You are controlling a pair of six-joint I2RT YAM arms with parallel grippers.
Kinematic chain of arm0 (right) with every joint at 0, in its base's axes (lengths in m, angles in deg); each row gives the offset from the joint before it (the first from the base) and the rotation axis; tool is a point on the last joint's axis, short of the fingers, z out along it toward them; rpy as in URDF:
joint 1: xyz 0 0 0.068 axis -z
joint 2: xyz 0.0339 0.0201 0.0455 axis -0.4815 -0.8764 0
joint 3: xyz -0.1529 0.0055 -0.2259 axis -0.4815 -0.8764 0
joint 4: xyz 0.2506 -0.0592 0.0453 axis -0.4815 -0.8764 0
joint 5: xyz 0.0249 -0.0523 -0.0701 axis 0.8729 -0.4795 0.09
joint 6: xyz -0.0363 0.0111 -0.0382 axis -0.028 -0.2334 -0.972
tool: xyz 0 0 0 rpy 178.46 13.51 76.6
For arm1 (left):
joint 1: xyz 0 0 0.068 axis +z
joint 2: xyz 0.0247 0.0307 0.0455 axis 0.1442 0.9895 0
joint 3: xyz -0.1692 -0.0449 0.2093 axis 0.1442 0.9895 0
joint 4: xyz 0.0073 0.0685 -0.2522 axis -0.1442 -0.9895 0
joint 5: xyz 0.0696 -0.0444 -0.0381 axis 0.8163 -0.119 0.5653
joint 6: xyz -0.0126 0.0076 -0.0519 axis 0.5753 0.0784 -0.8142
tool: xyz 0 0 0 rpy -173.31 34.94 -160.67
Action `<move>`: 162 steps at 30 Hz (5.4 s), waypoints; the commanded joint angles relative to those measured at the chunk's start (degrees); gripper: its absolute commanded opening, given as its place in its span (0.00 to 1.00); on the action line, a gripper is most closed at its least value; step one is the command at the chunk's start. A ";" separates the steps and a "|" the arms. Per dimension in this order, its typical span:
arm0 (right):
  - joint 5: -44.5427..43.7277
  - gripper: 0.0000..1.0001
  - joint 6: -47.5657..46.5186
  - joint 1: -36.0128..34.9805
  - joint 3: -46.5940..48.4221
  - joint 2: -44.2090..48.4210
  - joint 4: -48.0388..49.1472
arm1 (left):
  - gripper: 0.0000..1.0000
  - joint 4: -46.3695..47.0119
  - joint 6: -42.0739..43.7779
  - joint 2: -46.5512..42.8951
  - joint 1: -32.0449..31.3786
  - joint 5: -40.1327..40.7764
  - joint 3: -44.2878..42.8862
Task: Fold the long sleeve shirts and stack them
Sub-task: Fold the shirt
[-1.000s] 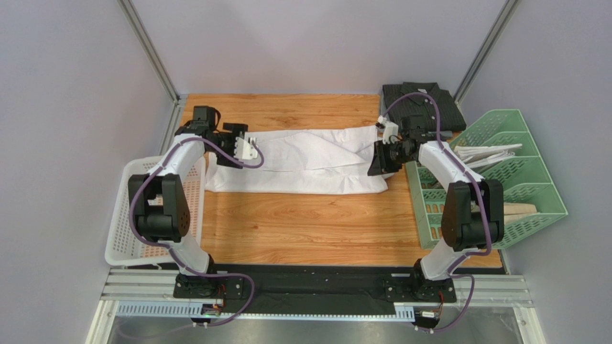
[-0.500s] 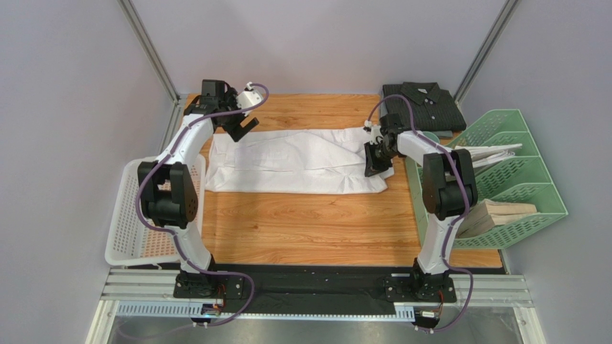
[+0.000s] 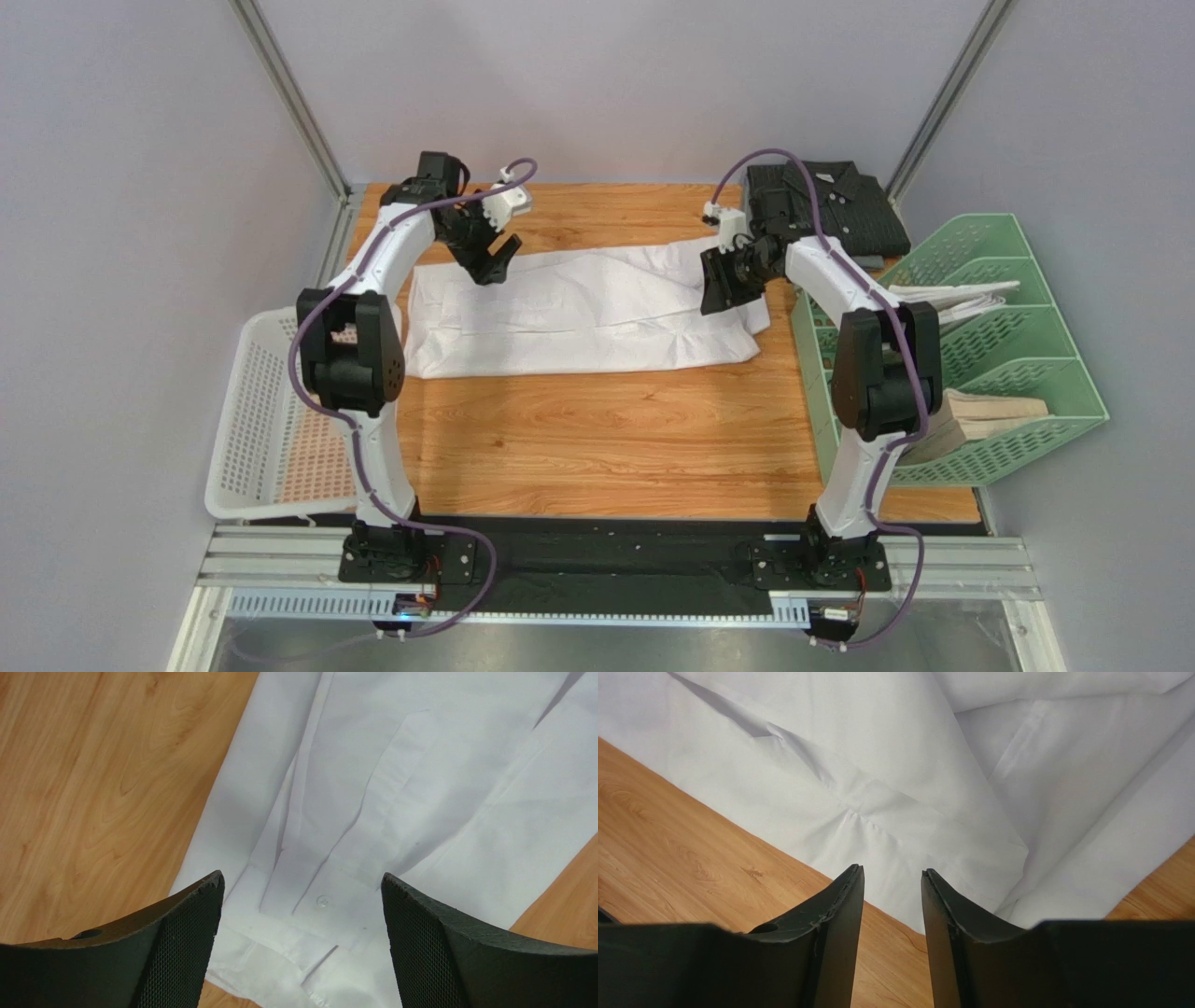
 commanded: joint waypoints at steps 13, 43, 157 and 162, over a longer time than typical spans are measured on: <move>6.87 0.66 -2.89 -2.18 23.27 -14.17 -1.77 | 0.88 -3.24 -7.94 5.83 -0.51 -2.45 -4.02; 2.48 0.00 -6.67 -5.88 32.14 -22.17 0.25 | 0.67 -4.74 -7.67 0.47 3.89 -2.01 5.82; -33.73 0.24 -18.00 -12.73 45.41 -39.65 -0.38 | 0.99 5.02 -36.59 -39.61 -9.48 -10.90 28.85; -37.24 0.28 -21.96 -14.14 55.16 -44.76 13.32 | 0.99 12.82 -37.29 -43.64 -7.19 -4.04 32.53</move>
